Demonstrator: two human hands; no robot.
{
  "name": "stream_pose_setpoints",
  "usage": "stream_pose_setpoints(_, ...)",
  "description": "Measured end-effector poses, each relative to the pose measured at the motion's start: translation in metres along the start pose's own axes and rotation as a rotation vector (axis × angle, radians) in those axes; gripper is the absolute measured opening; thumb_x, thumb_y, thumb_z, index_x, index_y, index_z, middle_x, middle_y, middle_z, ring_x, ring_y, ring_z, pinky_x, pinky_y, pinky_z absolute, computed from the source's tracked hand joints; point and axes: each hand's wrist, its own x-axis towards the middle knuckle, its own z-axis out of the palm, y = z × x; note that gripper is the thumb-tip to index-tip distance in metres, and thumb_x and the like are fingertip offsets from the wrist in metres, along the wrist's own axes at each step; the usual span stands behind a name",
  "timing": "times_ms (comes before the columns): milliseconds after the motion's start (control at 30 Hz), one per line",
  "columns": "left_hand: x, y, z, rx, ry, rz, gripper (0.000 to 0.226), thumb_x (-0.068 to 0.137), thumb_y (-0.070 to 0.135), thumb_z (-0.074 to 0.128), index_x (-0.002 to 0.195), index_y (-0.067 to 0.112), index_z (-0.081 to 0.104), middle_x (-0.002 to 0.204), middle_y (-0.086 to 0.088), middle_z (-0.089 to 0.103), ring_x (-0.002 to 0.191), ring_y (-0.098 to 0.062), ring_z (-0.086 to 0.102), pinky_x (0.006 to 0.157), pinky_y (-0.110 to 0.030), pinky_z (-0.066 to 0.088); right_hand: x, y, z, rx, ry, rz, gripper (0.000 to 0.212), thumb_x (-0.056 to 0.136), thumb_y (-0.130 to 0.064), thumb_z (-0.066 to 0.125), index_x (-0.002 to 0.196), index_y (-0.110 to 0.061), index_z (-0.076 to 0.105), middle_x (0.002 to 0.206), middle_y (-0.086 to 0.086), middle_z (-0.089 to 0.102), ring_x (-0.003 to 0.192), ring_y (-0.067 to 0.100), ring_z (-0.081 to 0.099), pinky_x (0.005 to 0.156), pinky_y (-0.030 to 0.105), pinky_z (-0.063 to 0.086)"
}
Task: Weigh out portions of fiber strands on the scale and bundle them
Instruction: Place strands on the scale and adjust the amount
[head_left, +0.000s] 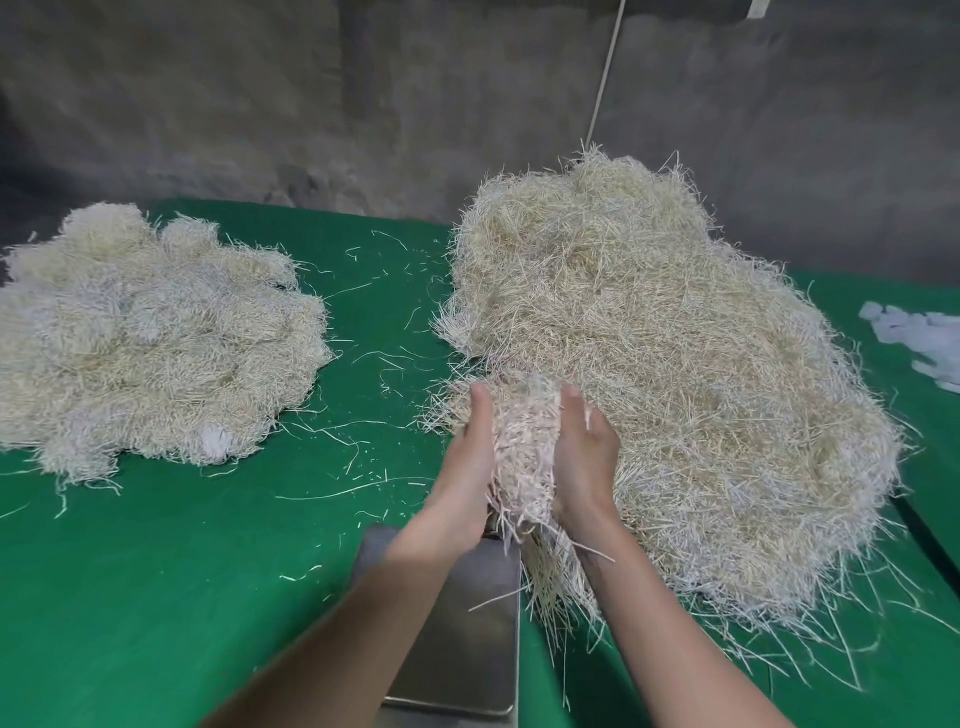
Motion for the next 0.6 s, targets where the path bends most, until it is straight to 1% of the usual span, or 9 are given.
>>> stream_pose_setpoints(67, -0.011, -0.017, 0.0, -0.003, 0.042, -0.004, 0.111, 0.056, 0.093, 0.031, 0.148, 0.031, 0.021, 0.155, 0.008, 0.023, 0.141, -0.015, 0.024, 0.115, -0.042, 0.018, 0.0, 0.006, 0.004, 0.033, 0.044, 0.04, 0.068, 0.094, -0.053, 0.041, 0.145, -0.008, 0.029, 0.15, 0.006, 0.033, 0.136, 0.017, 0.032, 0.108, 0.03, 0.026)
stream_pose_setpoints(100, -0.014, -0.023, 0.003, -0.05, 0.064, -0.009, 0.114, 0.054, 0.093, 0.032, 0.148, 0.031, 0.021, 0.155, 0.007, 0.022, 0.14, -0.015, 0.025, 0.114, -0.04, 0.019, -0.006, 0.008, 0.007, -0.013, 0.054, -0.004, 0.067, 0.095, -0.053, 0.039, 0.143, -0.007, 0.031, 0.145, 0.006, 0.039, 0.133, 0.008, 0.034, 0.109, 0.025, 0.027)
stream_pose_setpoints(167, -0.007, -0.023, 0.007, -0.117, 0.205, -0.023, 0.103, 0.066, 0.087, 0.034, 0.146, 0.022, 0.031, 0.147, 0.0, 0.038, 0.131, -0.018, 0.04, 0.104, -0.033, 0.032, -0.021, 0.017, 0.012, -0.141, 0.025, -0.137, 0.047, 0.096, -0.049, 0.035, 0.123, -0.013, 0.049, 0.11, -0.001, 0.054, 0.097, -0.02, 0.044, 0.087, 0.001, 0.034)
stream_pose_setpoints(233, 0.009, -0.013, 0.001, -0.089, 0.396, 0.05, 0.07, 0.087, 0.068, 0.037, 0.108, 0.005, 0.06, 0.095, -0.007, 0.063, 0.086, -0.022, 0.058, 0.071, -0.029, 0.044, -0.037, 0.025, 0.016, -0.236, -0.047, -0.222, 0.028, 0.095, -0.049, 0.035, 0.087, -0.026, 0.048, 0.086, -0.003, 0.056, 0.071, -0.01, 0.051, 0.067, 0.009, 0.041)
stream_pose_setpoints(267, 0.015, -0.009, -0.004, -0.041, 0.487, 0.143, 0.055, 0.092, 0.057, 0.04, 0.076, 0.008, 0.057, 0.067, -0.003, 0.054, 0.064, -0.019, 0.049, 0.056, -0.029, 0.036, -0.042, 0.027, 0.016, -0.259, -0.063, -0.265, 0.03, 0.094, -0.051, 0.037, 0.081, -0.025, 0.045, 0.081, -0.001, 0.053, 0.069, -0.001, 0.052, 0.066, 0.02, 0.043)
stream_pose_setpoints(333, 0.021, -0.009, -0.014, 0.103, 0.524, 0.329, 0.051, 0.096, 0.042, 0.045, 0.054, 0.017, 0.032, 0.046, 0.007, 0.032, 0.049, -0.014, 0.029, 0.049, -0.03, 0.023, -0.043, 0.024, 0.016, -0.266, -0.032, -0.335, 0.034, 0.087, -0.059, 0.04, 0.089, -0.026, 0.046, 0.093, -0.002, 0.052, 0.082, 0.013, 0.053, 0.072, 0.023, 0.041)
stream_pose_setpoints(433, 0.021, -0.014, -0.017, 0.477, 0.378, 0.475, 0.039, 0.096, 0.032, 0.049, 0.06, 0.017, 0.047, 0.052, 0.012, 0.045, 0.045, 0.0, 0.039, 0.045, -0.018, 0.032, -0.036, 0.008, 0.021, -0.298, -0.139, -0.289, 0.05, 0.091, -0.061, 0.035, 0.127, -0.027, 0.046, 0.131, -0.008, 0.05, 0.115, 0.006, 0.048, 0.095, 0.022, 0.038)
stream_pose_setpoints(533, 0.021, -0.012, -0.016, 0.424, 0.359, 0.485, 0.031, 0.092, 0.048, 0.049, 0.091, 0.017, 0.053, 0.081, 0.016, 0.051, 0.069, 0.01, 0.049, 0.057, -0.004, 0.036, -0.036, 0.009, 0.03, -0.145, -0.173, -0.097, 0.049, 0.093, -0.054, 0.037, 0.125, -0.023, 0.058, 0.104, -0.008, 0.065, 0.096, 0.002, 0.059, 0.086, 0.024, 0.047)
stream_pose_setpoints(600, 0.018, -0.008, -0.022, 0.371, 0.448, 0.569, 0.039, 0.092, 0.051, 0.044, 0.083, 0.013, 0.051, 0.071, 0.013, 0.047, 0.058, 0.008, 0.046, 0.055, -0.009, 0.035, -0.05, 0.019, 0.039, -0.128, -0.07, -0.093, 0.055, 0.093, -0.053, 0.04, 0.131, -0.015, 0.053, 0.096, -0.015, 0.057, 0.089, 0.003, 0.058, 0.083, 0.022, 0.044)
